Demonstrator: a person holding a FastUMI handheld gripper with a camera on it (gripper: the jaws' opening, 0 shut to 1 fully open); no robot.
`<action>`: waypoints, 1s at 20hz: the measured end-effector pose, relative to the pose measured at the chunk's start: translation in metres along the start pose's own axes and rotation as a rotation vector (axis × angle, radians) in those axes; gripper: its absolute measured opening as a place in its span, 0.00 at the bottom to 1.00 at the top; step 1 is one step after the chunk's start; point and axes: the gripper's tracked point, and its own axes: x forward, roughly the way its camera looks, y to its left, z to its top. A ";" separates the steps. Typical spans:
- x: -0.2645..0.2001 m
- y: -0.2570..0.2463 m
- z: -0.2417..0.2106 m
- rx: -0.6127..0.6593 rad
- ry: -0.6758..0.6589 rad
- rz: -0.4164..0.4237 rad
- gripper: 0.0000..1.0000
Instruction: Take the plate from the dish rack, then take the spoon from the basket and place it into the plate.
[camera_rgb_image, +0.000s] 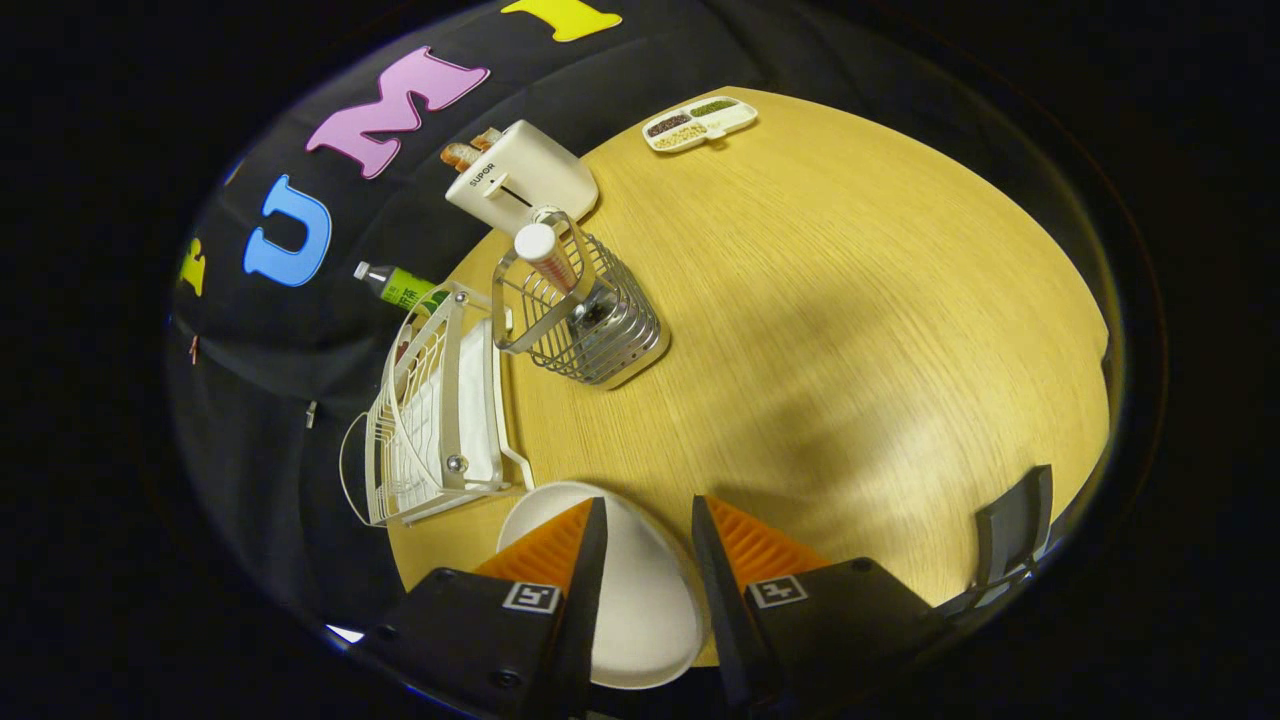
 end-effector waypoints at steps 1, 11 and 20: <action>-0.002 -0.001 0.001 -0.017 -0.007 -0.013 0.59; -0.039 0.003 0.033 -0.166 -0.148 -0.082 0.95; -0.117 0.063 0.099 -0.497 -0.385 -0.086 0.95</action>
